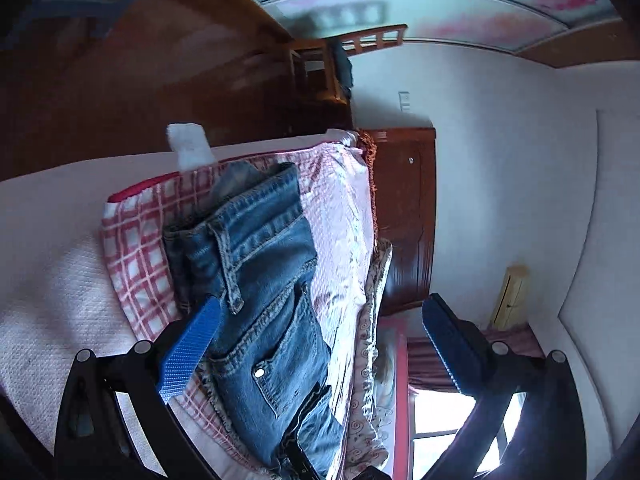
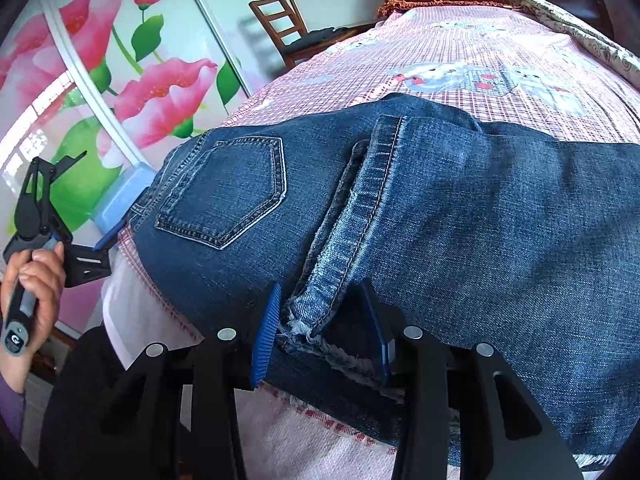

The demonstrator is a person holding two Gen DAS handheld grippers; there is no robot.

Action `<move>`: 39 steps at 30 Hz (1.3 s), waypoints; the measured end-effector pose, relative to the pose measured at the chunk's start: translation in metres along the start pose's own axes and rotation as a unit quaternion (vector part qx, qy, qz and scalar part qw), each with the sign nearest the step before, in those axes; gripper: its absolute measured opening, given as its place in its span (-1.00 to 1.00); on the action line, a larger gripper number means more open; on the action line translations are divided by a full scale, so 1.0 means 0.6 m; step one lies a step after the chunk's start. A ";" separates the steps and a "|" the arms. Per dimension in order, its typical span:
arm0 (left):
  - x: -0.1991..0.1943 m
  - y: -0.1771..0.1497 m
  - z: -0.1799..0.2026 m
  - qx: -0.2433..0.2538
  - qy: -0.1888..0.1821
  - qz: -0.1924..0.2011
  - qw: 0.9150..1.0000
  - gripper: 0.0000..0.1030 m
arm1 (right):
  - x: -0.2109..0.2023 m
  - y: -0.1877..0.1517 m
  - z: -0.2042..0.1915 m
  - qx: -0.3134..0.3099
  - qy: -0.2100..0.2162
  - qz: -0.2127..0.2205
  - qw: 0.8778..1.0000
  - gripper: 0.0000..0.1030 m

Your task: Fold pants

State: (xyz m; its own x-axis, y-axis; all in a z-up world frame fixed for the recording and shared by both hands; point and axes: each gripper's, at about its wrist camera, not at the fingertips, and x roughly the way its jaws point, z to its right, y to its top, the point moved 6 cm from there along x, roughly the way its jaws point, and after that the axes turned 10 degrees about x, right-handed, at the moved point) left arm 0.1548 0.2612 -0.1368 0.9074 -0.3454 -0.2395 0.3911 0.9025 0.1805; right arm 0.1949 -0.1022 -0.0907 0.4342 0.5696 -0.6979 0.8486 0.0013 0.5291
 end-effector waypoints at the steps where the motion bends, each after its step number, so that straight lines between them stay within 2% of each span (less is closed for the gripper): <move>1: -0.001 -0.001 -0.006 -0.002 0.014 0.000 1.000 0.95 | 0.000 -0.001 -0.001 -0.002 -0.001 0.001 1.000 -0.24; 7: 0.006 -0.017 -0.012 0.027 0.055 -0.004 0.998 0.95 | 0.001 -0.003 -0.001 -0.005 0.000 0.003 1.000 -0.24; 9: 0.011 -0.015 -0.012 0.037 0.083 -0.011 0.996 0.95 | 0.001 -0.002 -0.001 -0.004 0.000 0.004 1.000 -0.24; 11: 0.028 -0.005 -0.015 0.044 0.132 -0.021 0.990 0.95 | 0.001 -0.002 -0.001 -0.001 0.001 0.004 1.000 -0.24; 14: 0.034 -0.003 -0.015 0.050 0.167 -0.031 0.984 0.95 | 0.000 -0.002 -0.001 0.002 0.004 0.007 1.000 -0.24; 15: 0.037 -0.001 -0.012 0.050 0.169 -0.029 0.984 0.95 | 0.000 -0.002 0.000 0.004 0.006 0.008 1.000 -0.24; 19: 0.042 0.010 -0.015 0.008 0.131 -0.014 0.991 0.95 | 0.000 -0.002 0.000 0.000 0.008 0.009 1.000 -0.24; 22: 0.044 0.009 -0.016 -0.001 0.123 -0.011 0.992 0.95 | -0.001 -0.003 0.003 0.012 0.017 0.010 1.000 -0.24; 24: 0.039 0.007 -0.021 -0.008 0.115 0.005 0.993 0.95 | -0.001 -0.003 0.002 0.011 0.017 0.011 1.000 -0.24; 26: 0.042 0.003 -0.022 -0.005 0.128 0.012 0.992 0.95 | 0.000 -0.003 0.001 0.008 0.013 0.012 1.000 -0.24; 28: 0.052 -0.003 -0.019 0.011 0.158 0.012 0.987 0.92 | 0.000 -0.003 0.000 0.010 0.014 0.012 1.000 -0.24; 29: 0.051 -0.006 -0.017 0.018 0.172 0.015 0.985 0.84 | 0.000 -0.002 0.001 0.012 0.016 0.011 1.000 -0.24; 31: 0.046 -0.010 -0.022 0.024 0.207 0.019 0.978 0.36 | 0.000 -0.001 0.002 0.014 0.018 0.009 1.000 -0.24; 32: 0.039 -0.011 -0.035 0.020 0.223 0.018 0.975 -0.18 | 0.000 -0.002 0.001 0.015 0.018 0.010 1.000 -0.24; 33: 0.034 -0.012 -0.046 0.014 0.226 0.016 0.974 -0.45 | 0.000 -0.002 0.001 0.014 0.018 0.010 1.000 -0.24; 34: 0.030 -0.012 -0.055 0.003 0.210 0.020 0.978 -0.49 | 0.000 -0.004 0.000 0.013 0.017 0.012 1.000 -0.24; 39: 0.020 -0.014 -0.062 -0.020 0.170 0.033 0.985 -0.68 | -0.001 -0.003 0.001 0.016 0.019 0.010 1.000 -0.24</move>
State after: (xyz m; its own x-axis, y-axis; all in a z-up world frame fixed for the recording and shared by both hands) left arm 0.1569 0.2591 -0.1767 0.8236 -0.1861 -0.5358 0.3211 0.9317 0.1699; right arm 0.1933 -0.1029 -0.0914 0.4400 0.6002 -0.6679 0.8495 -0.0371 0.5262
